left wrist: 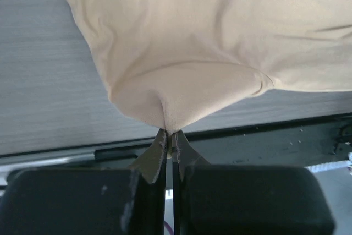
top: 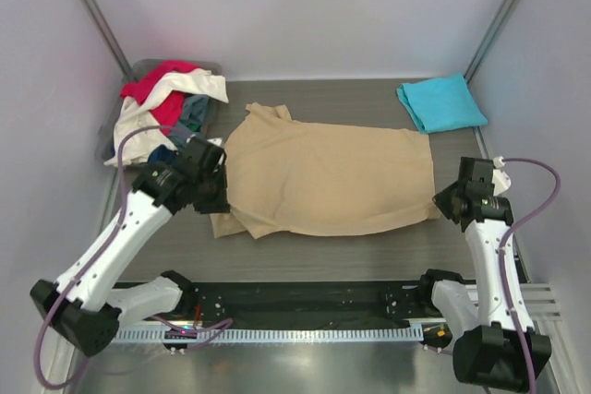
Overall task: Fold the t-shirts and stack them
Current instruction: Fold the tshirt
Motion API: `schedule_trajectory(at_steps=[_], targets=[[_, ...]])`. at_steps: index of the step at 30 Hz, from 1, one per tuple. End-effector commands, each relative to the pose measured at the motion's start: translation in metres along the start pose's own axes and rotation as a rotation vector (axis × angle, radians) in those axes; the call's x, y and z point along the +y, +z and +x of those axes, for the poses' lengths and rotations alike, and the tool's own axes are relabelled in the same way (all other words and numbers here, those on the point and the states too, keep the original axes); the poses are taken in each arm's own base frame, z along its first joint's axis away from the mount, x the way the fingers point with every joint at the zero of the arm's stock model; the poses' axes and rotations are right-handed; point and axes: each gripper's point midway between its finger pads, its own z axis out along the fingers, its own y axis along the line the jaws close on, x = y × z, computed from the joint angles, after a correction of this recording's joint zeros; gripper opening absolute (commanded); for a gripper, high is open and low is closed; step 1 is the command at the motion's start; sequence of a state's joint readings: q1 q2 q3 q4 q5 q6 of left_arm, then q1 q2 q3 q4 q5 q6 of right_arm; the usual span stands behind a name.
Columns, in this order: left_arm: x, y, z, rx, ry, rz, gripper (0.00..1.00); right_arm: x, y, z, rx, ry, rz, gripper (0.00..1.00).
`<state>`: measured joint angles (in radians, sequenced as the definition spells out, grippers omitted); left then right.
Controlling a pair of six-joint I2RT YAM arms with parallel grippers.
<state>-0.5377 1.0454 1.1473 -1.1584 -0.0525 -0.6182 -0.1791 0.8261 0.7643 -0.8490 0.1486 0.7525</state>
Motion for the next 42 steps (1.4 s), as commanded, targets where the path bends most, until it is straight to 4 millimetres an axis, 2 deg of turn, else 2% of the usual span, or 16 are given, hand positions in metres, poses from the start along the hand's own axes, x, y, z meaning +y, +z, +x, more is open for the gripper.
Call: schedule_trajectory(at_steps=[1,9,15,22,24,25,27,29,31,32,34,35,36,37,39,42], targets=[[-0.013,0.010,-0.045,-0.073,0.088,-0.004,0.00,0.022,0.010,-0.020,-0.052,-0.010,-0.061,0.01],[-0.022,0.052,-0.115,-0.053,0.135,-0.026,0.00,0.036,0.047,-0.031,-0.034,-0.015,-0.022,0.01],[-0.009,0.103,-0.137,0.068,0.133,-0.078,0.00,0.040,0.084,-0.029,0.002,-0.004,0.023,0.01],[-0.002,0.138,-0.172,0.097,0.146,-0.151,0.01,0.051,0.115,-0.036,0.023,0.007,0.058,0.03],[-0.007,0.137,-0.181,0.103,0.135,-0.146,0.12,0.059,0.120,-0.040,0.036,-0.005,0.048,0.28],[-0.007,0.138,-0.182,0.110,0.126,-0.150,0.30,0.061,0.120,-0.041,0.041,-0.011,0.039,0.44],[-0.010,0.127,-0.186,0.077,0.109,-0.140,0.46,0.061,0.115,-0.048,0.020,-0.002,0.029,0.89],[-0.015,0.098,-0.197,-0.038,0.078,-0.111,0.67,0.056,0.109,-0.054,0.000,0.002,0.024,0.99],[-0.007,0.090,-0.181,-0.053,0.032,-0.129,0.70,0.052,0.096,-0.058,-0.027,0.005,0.003,1.00],[-0.007,0.069,-0.184,-0.127,0.010,-0.112,0.70,0.051,0.091,-0.056,-0.029,-0.005,-0.008,1.00],[0.001,0.075,-0.154,-0.124,-0.064,-0.107,0.70,0.043,0.076,-0.049,-0.037,-0.011,-0.024,1.00],[0.001,0.056,-0.145,-0.177,-0.098,-0.072,0.70,0.032,0.076,-0.036,-0.008,-0.017,-0.007,1.00],[0.003,0.056,-0.134,-0.184,-0.129,-0.057,0.70,0.029,0.071,-0.031,-0.005,-0.017,-0.015,1.00],[0.014,0.075,-0.106,-0.151,-0.160,-0.066,0.70,0.028,0.064,-0.029,-0.015,-0.013,-0.035,0.99],[0.013,0.062,-0.090,-0.220,-0.260,-0.002,0.71,0.015,0.063,-0.008,0.032,-0.009,-0.022,0.99],[0.027,0.082,-0.053,-0.245,-0.374,0.018,0.75,0.000,0.064,0.011,0.062,-0.004,-0.010,0.93]])
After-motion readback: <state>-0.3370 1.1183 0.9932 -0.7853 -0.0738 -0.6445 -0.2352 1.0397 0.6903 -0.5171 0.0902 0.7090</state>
